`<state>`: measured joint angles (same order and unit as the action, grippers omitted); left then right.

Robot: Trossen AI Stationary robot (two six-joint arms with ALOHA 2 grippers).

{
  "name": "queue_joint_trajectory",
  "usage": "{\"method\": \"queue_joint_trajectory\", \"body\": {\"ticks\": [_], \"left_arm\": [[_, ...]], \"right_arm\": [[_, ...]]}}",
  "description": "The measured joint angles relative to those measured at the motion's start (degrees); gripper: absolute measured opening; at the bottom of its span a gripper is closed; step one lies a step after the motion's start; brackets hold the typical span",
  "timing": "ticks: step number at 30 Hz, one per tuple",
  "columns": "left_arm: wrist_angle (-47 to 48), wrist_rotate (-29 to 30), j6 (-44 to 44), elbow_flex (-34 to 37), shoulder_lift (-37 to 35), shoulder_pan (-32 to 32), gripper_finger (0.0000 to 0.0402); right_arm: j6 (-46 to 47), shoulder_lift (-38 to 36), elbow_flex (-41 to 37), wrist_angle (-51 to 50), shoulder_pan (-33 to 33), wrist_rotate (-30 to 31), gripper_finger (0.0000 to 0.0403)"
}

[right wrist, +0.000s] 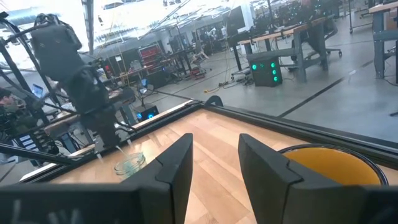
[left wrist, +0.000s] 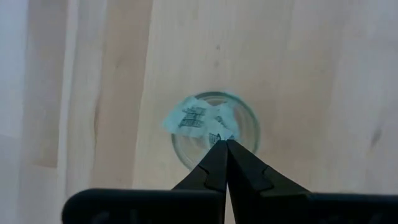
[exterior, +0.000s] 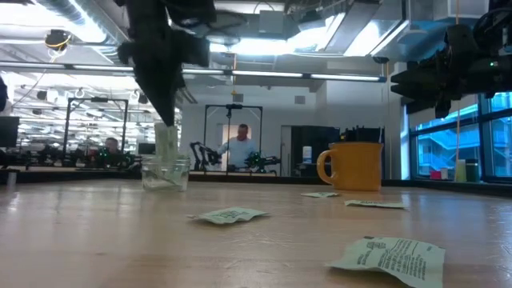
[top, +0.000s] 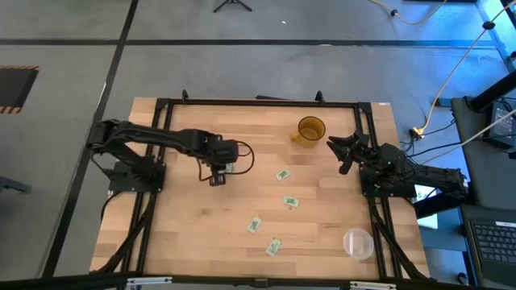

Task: Pick and place Stevia / Truvia into bins
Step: Put the stevia packet into the transparent container

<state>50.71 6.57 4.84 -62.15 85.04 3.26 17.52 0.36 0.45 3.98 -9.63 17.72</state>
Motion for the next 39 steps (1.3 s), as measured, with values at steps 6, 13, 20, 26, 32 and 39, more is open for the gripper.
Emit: {"method": "queue_joint_trajectory", "body": {"ticks": [6,13,20,26,32,39], "left_arm": [[-0.4,-2.2,-3.5,0.0,3.8,1.5,0.0002],[-2.1,-1.2,-5.2,0.0,6.5,1.7,0.0002],[-2.0,-4.5,-5.1,0.0,6.6,1.8,0.0002],[-1.4,-6.2,-4.7,0.0,6.4,1.7,0.0002],[0.0,-8.1,-4.6,0.0,5.8,1.7,0.0002],[0.4,-2.8,-5.0,0.0,4.8,1.8,0.0002]], "right_arm": [[0.0,0.0,0.0,0.0,0.0,0.0,0.0133],[0.0,0.0,0.0,0.0,0.0,0.0,0.0133],[-0.1,0.0,0.0,0.0,0.0,0.0,0.0133],[-0.1,0.0,0.0,0.0,0.0,0.0,0.0133],[-0.2,0.0,0.0,0.0,0.0,0.0,0.0133],[-1.5,0.0,0.0,0.0,0.0,0.0,0.0133]]}}
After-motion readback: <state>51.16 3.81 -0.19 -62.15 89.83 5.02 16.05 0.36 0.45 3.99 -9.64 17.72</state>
